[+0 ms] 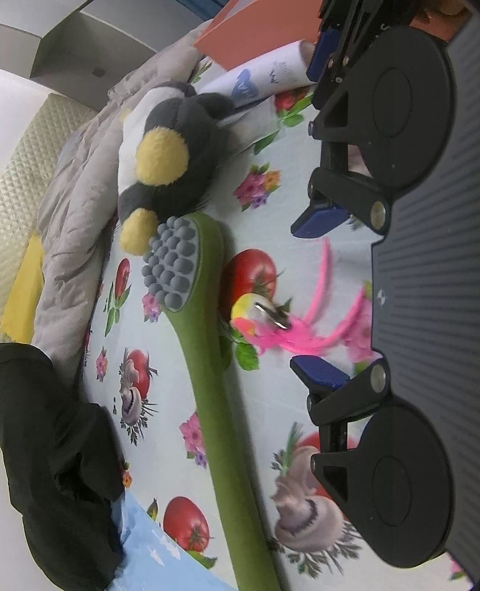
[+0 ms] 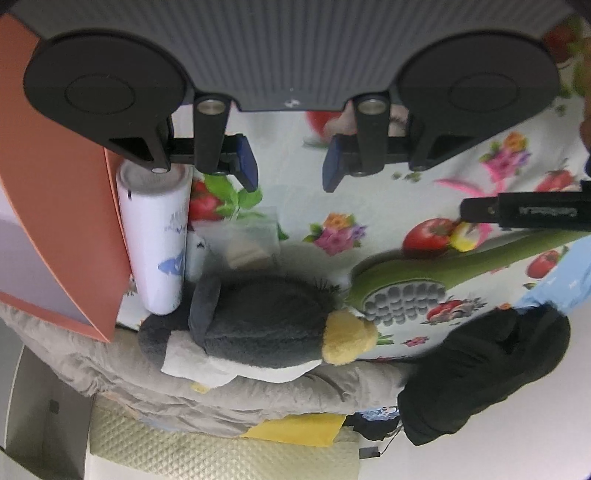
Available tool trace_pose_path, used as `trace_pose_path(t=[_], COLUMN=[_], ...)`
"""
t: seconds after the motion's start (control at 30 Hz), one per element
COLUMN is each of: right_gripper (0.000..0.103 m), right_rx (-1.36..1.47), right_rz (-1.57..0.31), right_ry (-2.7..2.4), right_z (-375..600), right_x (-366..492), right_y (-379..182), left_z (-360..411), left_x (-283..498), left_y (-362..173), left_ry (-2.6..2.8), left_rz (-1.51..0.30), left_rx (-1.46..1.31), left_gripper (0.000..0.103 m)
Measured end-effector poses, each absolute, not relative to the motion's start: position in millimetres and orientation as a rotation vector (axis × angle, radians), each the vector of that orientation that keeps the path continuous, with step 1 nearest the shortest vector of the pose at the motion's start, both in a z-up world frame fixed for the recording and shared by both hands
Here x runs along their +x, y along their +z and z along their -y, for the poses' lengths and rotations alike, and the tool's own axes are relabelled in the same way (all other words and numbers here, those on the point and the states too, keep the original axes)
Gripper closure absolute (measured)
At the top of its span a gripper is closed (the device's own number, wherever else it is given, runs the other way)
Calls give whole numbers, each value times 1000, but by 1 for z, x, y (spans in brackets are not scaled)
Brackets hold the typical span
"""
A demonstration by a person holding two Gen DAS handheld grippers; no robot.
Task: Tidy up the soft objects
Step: 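Move left tool toward pink feather toy while right tool approaches bagged sponge, then close left tool on pink feather toy while right tool grasps bagged sponge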
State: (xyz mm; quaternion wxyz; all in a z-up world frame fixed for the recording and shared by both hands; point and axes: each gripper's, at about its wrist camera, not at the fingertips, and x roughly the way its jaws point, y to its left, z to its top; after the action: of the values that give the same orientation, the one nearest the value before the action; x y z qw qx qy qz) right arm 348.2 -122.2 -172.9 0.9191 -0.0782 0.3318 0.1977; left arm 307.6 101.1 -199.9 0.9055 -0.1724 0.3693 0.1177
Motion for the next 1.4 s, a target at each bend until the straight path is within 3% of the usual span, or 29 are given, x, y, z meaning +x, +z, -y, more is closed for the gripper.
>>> trace_pose_path(t=[0.47,0.6,0.7,0.73,0.87,1.4], right_gripper=[62,64,72,82,98,100], right_rx=[-298,-311,-316,-326,-291,-280], right_rz=[-597,-626,-626,-631,-679,-712], right_ry=[352,350,360,358,371,391], right_z=[99,98,99,98,98,104], right_x=[398,406,408,409,416,363], right_y=[-199,-208,-209,-209,-206,-181], left_z=[-106,-101,-101,-101,-98,-98], left_x=[347,350,352,353,356,330], left_y=[-225,-228,-230,-231,-232,-220], left_ry=[273,259,262,262,261,196], left_rz=[-697,-672,-659,-654,-649,-669], left_rx=[-287,-248,-249,-251,-224,-373], left_gripper=[30,36,45,47,69,70])
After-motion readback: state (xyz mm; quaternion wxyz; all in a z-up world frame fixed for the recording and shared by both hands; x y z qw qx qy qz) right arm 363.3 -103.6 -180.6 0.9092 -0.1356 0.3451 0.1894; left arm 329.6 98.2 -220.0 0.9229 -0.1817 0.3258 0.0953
